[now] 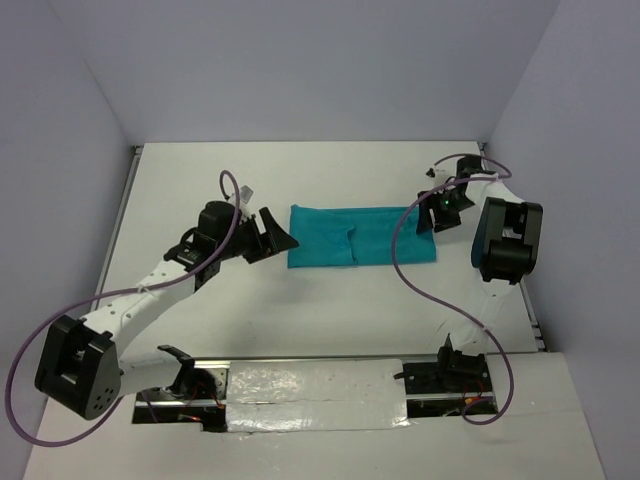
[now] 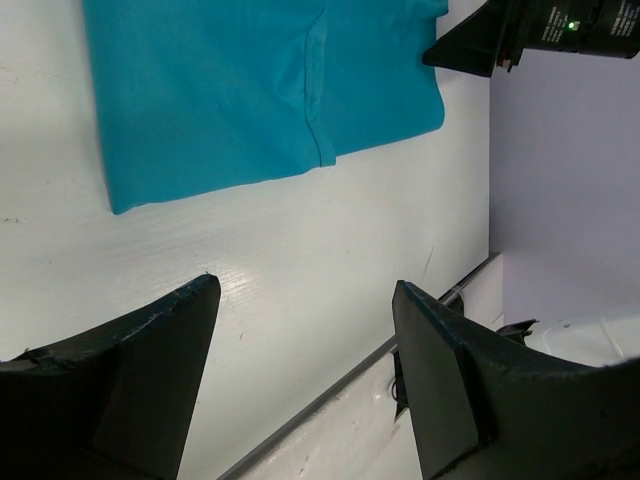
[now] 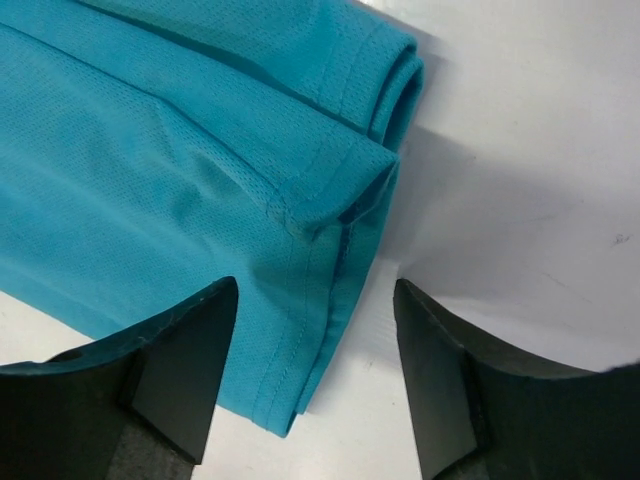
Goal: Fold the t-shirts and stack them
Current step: Grab one side of the 2/3 rectangular tshirt with right arm
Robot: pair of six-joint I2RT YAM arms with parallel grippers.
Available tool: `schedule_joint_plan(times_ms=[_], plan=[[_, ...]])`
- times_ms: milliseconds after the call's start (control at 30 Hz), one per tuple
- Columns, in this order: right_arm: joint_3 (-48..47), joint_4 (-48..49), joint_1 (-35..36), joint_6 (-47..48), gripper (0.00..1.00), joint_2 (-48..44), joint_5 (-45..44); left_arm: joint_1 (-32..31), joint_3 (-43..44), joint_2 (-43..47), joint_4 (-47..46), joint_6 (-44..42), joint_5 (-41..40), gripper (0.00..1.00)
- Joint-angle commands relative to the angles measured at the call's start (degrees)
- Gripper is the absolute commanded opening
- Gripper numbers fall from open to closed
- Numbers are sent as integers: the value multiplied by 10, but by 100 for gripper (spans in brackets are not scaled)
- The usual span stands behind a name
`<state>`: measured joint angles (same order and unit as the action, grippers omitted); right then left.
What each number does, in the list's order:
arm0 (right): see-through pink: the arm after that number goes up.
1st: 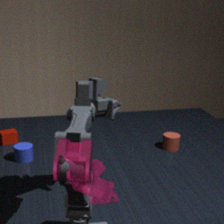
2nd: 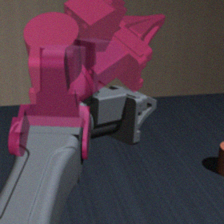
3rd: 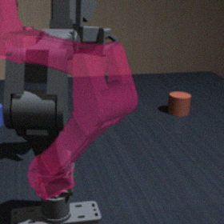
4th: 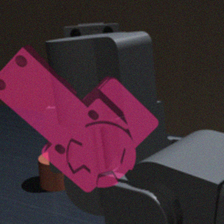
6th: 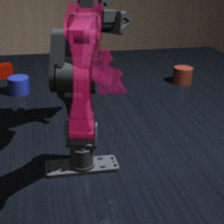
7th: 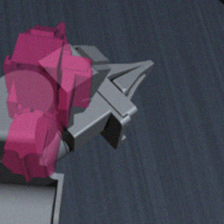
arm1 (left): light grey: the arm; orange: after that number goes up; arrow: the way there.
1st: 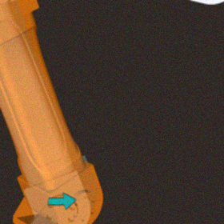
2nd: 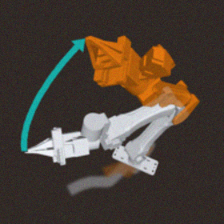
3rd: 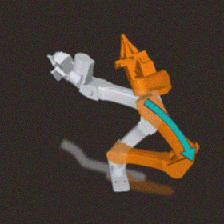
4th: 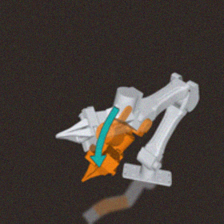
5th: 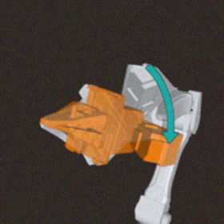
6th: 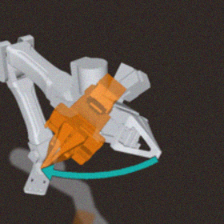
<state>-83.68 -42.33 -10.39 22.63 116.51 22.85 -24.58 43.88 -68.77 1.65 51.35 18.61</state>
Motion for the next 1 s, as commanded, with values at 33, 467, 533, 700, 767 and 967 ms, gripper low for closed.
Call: schedule_joint_plan(times_ms=[33,467,533,700,767,967], plan=[[26,13,12,3,69,18,25,1,-3,25,-25,11,-15,83],[4,-9,20,-7,55,39,35,1,-21,45,-28,20,-20,83],[4,-13,22,-10,53,42,34,1,-24,49,-27,22,-21,83],[4,-9,25,-26,29,52,26,1,-33,56,-32,27,-21,83],[6,-3,25,-31,17,52,26,1,-34,57,-33,28,-19,83],[12,7,19,-50,5,43,68,2,-38,59,-28,24,-23,83]])
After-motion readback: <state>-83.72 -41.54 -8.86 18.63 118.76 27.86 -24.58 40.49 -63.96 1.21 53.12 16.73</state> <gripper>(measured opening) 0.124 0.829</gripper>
